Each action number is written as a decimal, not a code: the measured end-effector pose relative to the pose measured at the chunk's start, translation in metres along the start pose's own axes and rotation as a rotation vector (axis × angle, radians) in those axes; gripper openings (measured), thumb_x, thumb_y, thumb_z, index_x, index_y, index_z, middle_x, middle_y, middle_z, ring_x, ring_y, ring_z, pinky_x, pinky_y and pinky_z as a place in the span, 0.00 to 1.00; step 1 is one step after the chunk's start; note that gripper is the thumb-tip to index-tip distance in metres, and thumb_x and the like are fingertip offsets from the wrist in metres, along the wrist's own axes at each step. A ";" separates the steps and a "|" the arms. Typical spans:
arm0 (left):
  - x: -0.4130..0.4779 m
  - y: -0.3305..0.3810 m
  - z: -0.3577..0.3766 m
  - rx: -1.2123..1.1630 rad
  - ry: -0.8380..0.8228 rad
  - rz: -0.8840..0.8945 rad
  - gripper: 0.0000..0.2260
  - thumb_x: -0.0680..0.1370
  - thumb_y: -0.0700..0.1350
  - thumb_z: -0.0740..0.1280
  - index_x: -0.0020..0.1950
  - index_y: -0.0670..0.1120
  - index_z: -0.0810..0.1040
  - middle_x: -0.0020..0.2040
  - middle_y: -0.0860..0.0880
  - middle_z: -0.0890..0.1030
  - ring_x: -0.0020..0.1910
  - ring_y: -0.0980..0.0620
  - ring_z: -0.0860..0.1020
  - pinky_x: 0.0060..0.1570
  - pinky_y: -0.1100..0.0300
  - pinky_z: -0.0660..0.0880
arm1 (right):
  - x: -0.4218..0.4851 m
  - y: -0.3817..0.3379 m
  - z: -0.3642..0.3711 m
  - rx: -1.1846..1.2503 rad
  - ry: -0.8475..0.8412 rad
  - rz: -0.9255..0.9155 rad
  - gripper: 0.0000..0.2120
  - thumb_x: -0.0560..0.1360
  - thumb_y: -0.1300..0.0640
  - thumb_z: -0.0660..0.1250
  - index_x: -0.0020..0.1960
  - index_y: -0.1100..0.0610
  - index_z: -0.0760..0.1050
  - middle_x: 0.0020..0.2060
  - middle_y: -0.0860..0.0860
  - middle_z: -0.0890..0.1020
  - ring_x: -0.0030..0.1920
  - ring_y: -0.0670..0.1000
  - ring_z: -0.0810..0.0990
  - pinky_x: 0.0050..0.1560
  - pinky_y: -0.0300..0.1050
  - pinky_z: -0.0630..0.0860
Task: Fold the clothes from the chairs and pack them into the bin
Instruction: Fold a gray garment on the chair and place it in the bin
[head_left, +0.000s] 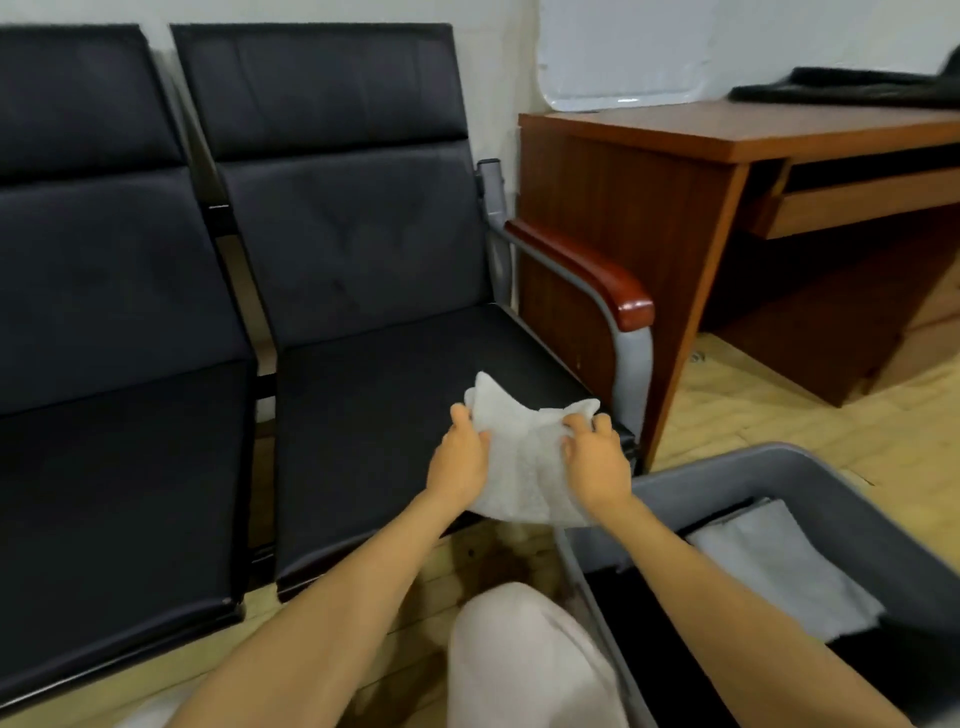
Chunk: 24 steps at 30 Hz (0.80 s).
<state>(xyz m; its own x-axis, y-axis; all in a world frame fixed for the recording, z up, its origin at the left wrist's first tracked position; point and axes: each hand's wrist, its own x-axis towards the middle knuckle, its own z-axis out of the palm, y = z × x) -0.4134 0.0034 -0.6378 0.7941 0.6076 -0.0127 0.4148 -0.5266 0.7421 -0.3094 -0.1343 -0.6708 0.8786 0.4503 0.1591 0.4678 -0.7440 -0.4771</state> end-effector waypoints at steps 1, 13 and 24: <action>-0.002 0.014 0.009 -0.015 -0.021 0.036 0.06 0.83 0.46 0.55 0.57 0.48 0.60 0.57 0.42 0.75 0.45 0.46 0.74 0.38 0.54 0.66 | -0.006 0.016 -0.012 0.034 0.049 0.007 0.15 0.81 0.57 0.56 0.67 0.56 0.67 0.61 0.58 0.67 0.57 0.60 0.70 0.49 0.52 0.73; -0.023 0.068 0.186 0.252 -0.590 0.307 0.19 0.81 0.35 0.55 0.70 0.46 0.72 0.68 0.43 0.66 0.65 0.41 0.68 0.62 0.52 0.68 | -0.103 0.186 -0.035 0.207 0.147 0.428 0.15 0.81 0.57 0.58 0.67 0.58 0.68 0.57 0.56 0.67 0.45 0.56 0.73 0.45 0.50 0.74; -0.001 0.004 0.279 0.618 -0.850 0.313 0.26 0.79 0.31 0.52 0.74 0.50 0.66 0.76 0.44 0.58 0.71 0.39 0.61 0.69 0.46 0.63 | -0.141 0.206 0.068 0.375 -0.190 0.766 0.26 0.79 0.59 0.60 0.75 0.61 0.57 0.72 0.64 0.54 0.59 0.65 0.71 0.51 0.47 0.71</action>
<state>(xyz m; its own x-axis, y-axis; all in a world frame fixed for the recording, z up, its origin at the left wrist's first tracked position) -0.2882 -0.1652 -0.8221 0.8519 -0.0883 -0.5161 0.1041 -0.9374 0.3323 -0.3434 -0.3175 -0.8500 0.8917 -0.0072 -0.4525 -0.3366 -0.6790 -0.6524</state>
